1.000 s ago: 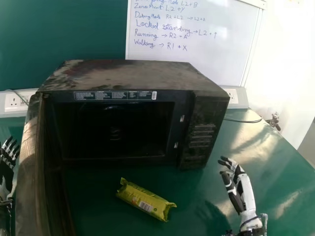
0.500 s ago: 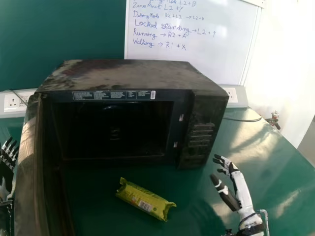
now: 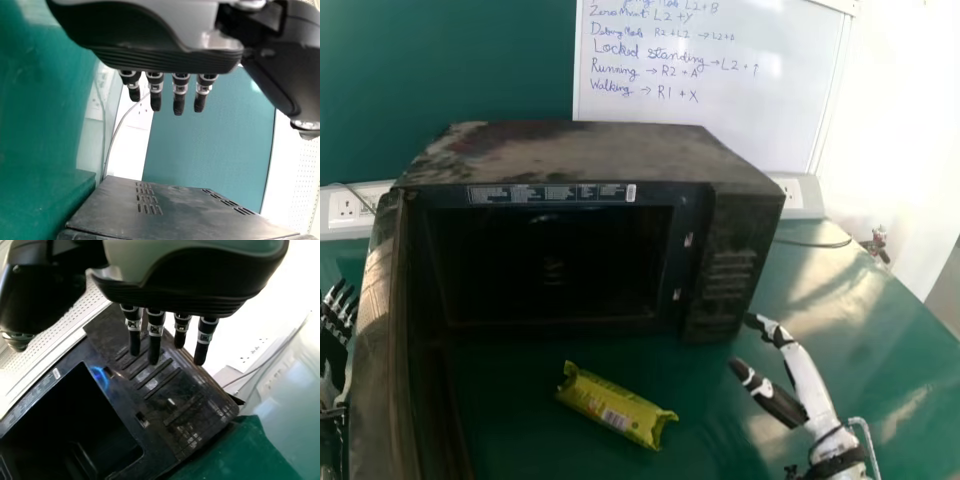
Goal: Put biscuit inside oven
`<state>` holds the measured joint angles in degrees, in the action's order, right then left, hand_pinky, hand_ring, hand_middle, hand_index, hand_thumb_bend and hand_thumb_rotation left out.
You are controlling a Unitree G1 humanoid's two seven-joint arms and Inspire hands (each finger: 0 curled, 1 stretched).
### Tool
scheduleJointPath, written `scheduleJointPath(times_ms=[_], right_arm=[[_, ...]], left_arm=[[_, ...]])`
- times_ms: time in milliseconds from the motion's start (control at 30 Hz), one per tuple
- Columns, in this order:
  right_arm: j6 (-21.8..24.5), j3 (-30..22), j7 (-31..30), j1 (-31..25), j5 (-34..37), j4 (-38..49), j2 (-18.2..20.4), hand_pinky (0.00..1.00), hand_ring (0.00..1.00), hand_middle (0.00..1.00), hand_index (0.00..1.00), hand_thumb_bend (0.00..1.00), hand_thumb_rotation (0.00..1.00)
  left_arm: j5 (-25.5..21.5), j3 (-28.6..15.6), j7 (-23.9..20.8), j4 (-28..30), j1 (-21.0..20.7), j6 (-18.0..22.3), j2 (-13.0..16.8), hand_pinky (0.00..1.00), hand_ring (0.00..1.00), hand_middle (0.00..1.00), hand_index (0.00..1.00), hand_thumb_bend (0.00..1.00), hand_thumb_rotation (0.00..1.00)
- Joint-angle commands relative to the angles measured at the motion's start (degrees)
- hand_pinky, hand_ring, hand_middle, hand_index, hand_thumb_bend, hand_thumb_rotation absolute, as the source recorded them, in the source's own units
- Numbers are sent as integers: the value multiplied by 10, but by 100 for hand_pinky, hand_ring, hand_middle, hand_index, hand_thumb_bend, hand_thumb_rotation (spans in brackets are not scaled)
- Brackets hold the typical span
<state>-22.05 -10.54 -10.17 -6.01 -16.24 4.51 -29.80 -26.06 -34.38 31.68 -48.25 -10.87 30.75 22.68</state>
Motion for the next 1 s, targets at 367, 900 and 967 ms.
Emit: scheduleJointPath(times_ms=[367, 900, 967], right_arm=[[99, 15, -92, -8, -30, 120, -56, 94, 95, 94, 95, 100, 66], [197, 46, -191, 33, -51, 208, -104, 93, 92, 91, 94, 100, 66], [198, 50, -199, 39, -53, 210, -108, 93, 92, 91, 94, 100, 68]], left_arm=[[-8, 2, 0, -25, 29, 0, -33, 0, 53, 65, 84, 0, 100], [-4, 4, -5, -26, 29, 3, -34, 0, 53, 65, 84, 0, 100], [-4, 4, -5, -26, 28, 4, -35, 0, 52, 65, 84, 0, 100]])
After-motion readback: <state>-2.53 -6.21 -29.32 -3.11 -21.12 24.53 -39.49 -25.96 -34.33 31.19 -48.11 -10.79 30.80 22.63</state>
